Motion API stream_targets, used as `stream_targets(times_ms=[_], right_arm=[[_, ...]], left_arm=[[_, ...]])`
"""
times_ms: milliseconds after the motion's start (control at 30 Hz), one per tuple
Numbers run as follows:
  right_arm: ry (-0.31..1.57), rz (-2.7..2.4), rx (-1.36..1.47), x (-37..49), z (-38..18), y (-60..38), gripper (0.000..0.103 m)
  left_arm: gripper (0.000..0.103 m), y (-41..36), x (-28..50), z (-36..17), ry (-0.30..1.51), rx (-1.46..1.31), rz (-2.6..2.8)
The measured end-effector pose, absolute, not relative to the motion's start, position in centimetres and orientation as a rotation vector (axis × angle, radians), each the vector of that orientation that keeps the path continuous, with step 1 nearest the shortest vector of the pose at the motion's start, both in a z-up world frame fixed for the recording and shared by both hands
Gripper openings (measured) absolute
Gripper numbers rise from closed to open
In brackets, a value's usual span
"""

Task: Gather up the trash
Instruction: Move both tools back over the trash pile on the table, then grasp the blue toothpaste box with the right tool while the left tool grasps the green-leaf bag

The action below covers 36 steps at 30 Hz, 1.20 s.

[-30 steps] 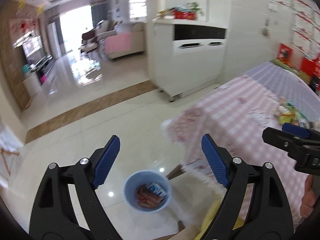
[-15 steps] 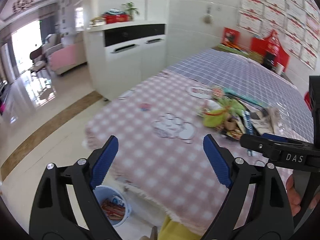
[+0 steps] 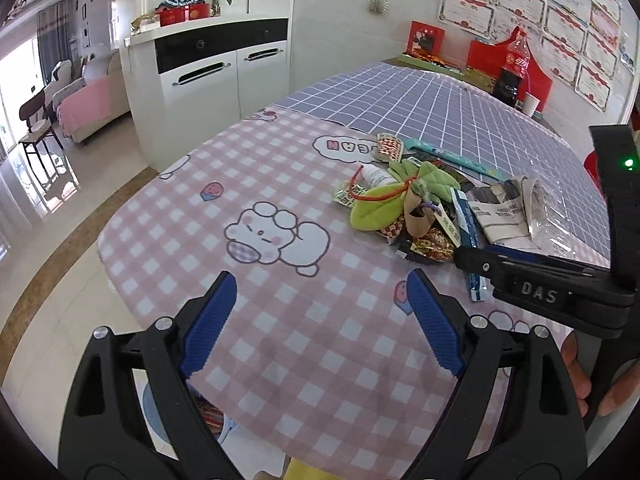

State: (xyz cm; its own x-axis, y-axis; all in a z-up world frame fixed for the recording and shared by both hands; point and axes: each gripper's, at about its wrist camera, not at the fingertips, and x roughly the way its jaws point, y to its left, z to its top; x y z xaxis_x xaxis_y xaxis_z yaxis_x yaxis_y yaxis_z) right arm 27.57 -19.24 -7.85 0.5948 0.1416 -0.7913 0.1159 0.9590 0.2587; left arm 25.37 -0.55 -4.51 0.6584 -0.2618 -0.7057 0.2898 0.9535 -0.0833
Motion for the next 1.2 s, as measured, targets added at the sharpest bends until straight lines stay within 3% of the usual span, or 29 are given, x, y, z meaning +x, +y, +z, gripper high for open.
stream_targets(times_ms=[567,767,867,967,1200], right_arm=[[0.729,0.046,0.452,24.2,-2.3,-23.0,0.016],[0.76,0.043,0.504,24.6,-3.2,-25.1,0.016],[0.785,0.034,0.515,24.6,-4.1,-25.8,0.016],[0.796,0.036,0.52,24.8,-4.5,-25.8,0.016],[0.78,0.058,0.506,24.7,-4.0,-25.0,0.016]], left_arm=[[0.085,-5.5,29.5,-3.1,0.769,0.056,-0.394],[0.083,-7.9,32.6,-4.7,0.815,0.071,-0.427],[0.063,-8.0,33.1,-4.9,0.823,0.057,-0.442],[0.033,-8.2,33.0,-5.1,0.825,0.061,-0.482],[0.015,-8.3,30.9,-4.3,0.75,0.108,-0.467]])
